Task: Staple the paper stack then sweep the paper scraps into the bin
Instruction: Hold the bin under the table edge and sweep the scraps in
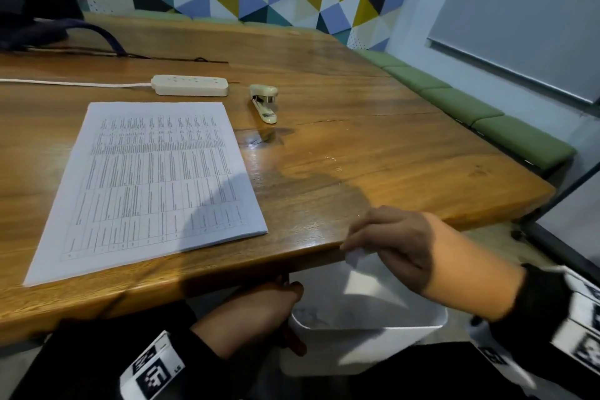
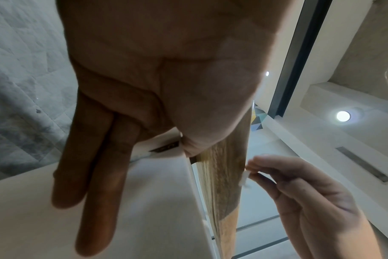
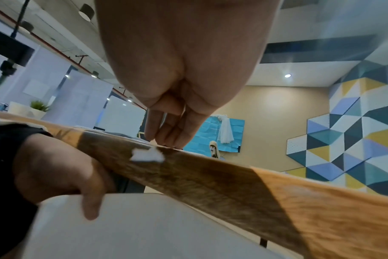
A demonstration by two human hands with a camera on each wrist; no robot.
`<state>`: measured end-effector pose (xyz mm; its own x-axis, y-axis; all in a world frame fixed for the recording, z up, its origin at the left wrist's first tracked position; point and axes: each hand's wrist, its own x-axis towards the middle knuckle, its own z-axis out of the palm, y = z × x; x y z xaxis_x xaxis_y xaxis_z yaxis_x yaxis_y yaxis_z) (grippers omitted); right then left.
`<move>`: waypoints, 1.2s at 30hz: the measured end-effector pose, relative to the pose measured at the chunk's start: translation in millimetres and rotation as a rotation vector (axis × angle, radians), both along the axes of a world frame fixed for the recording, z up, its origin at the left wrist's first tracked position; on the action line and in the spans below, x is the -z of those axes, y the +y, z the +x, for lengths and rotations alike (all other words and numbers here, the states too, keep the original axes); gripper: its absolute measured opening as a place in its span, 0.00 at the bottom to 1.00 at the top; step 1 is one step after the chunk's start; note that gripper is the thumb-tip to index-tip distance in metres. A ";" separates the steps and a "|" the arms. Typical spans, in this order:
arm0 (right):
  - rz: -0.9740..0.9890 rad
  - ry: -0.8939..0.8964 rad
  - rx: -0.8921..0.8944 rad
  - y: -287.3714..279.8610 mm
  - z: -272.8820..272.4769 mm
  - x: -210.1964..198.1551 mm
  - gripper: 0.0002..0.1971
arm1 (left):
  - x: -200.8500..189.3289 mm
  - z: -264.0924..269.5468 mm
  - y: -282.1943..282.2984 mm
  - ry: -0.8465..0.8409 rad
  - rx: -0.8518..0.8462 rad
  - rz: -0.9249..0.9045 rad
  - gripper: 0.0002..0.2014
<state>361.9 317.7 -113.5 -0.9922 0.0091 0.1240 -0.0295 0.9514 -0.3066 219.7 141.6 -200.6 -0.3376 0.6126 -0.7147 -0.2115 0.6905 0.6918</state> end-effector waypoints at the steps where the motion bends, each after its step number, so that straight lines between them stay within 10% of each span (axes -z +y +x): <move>1: -0.011 -0.009 0.035 2.6 1.1 -4.5 0.18 | 0.5 0.4 0.2 -0.006 0.007 -0.015 0.24; 11: 0.138 -0.154 0.325 88.0 -124.2 -22.2 0.21 | -1.1 4.6 6.7 0.035 0.024 0.004 0.22; 25: 0.074 -0.203 0.221 15.9 2.2 -15.8 0.23 | -2.0 3.2 -3.1 0.029 0.039 0.036 0.25; 36: 0.074 -0.175 0.186 22.2 -12.3 -8.2 0.28 | -2.2 9.3 7.1 0.095 -0.017 0.071 0.26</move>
<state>349.6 339.9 -105.3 -0.9808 0.1904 -0.0425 0.1951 0.9555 -0.2212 229.0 148.8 -198.4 -0.4128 0.6543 -0.6337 -0.1537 0.6357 0.7565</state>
